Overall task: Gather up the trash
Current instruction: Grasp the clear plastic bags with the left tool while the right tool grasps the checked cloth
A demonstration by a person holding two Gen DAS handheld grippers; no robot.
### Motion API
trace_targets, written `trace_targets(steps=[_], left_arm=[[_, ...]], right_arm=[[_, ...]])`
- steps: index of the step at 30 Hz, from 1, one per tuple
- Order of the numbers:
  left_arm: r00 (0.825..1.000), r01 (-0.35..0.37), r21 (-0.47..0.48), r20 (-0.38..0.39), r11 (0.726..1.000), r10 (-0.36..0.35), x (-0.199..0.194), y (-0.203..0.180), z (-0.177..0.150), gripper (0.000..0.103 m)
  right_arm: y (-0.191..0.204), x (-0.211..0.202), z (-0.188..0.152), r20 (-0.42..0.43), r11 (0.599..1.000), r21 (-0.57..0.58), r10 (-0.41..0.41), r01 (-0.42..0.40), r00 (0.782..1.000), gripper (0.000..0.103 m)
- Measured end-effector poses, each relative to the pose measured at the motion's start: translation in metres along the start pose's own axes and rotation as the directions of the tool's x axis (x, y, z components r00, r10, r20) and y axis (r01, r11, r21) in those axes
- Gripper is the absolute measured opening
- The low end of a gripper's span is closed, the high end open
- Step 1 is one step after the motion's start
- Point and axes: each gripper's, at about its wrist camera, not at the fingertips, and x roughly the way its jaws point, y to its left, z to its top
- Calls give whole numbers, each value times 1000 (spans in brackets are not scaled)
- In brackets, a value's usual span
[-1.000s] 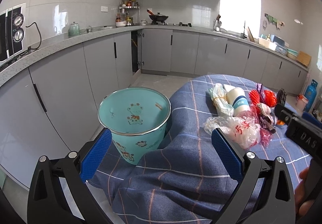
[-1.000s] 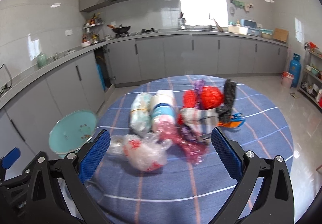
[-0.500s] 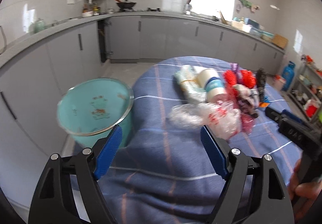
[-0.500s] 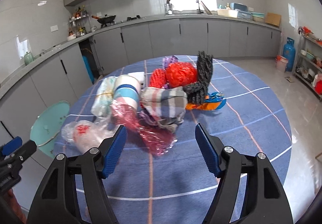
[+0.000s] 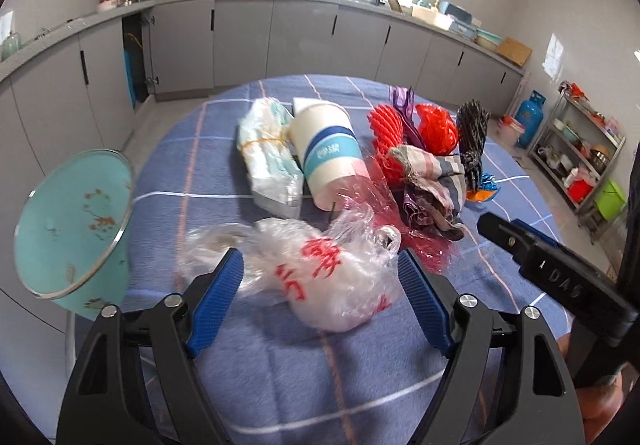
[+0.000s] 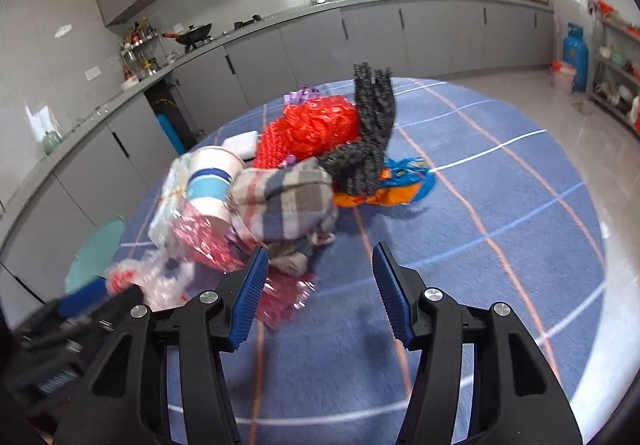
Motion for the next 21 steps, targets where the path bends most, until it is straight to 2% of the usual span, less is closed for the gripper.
trace_targets(steps=[3,5,10,11,12,13,15,18,21], left_arm=[[1000,-2,0,-16,1000,2,12,-1,1,66],[1000,12,-4,-23,1000,-12,15,0,-1,50],[1000,24,1,-5,1000,-24,11,5,-3,39],[1000,20,11,6,1000,-20,9,5,-3,36],[1000,15,22,18,1000,-15,5,5,-4,34],[1000,13,30,28,999,-14,2,6,-6,33],[999,18,32,45,999,-19,-5,9,-7,33],[996,23,34,82,999,-25,-19,13,-10,33],[987,14,43,158,999,-21,-39,16,-9,33]], right_arm=[[2,12,14,-10,999,20,40,-39,999,56],[5,22,20,-22,999,12,35,-34,999,56],[0,55,24,-128,995,86,63,-52,990,55],[-2,58,23,-133,994,92,65,-53,989,50],[-2,58,22,-132,994,93,72,-60,989,30],[-3,57,21,-128,994,89,70,-59,989,16],[-3,51,21,-111,994,82,83,-74,990,9],[-1,33,21,-74,993,69,99,-94,992,8],[3,7,22,-22,994,54,100,-99,995,8]])
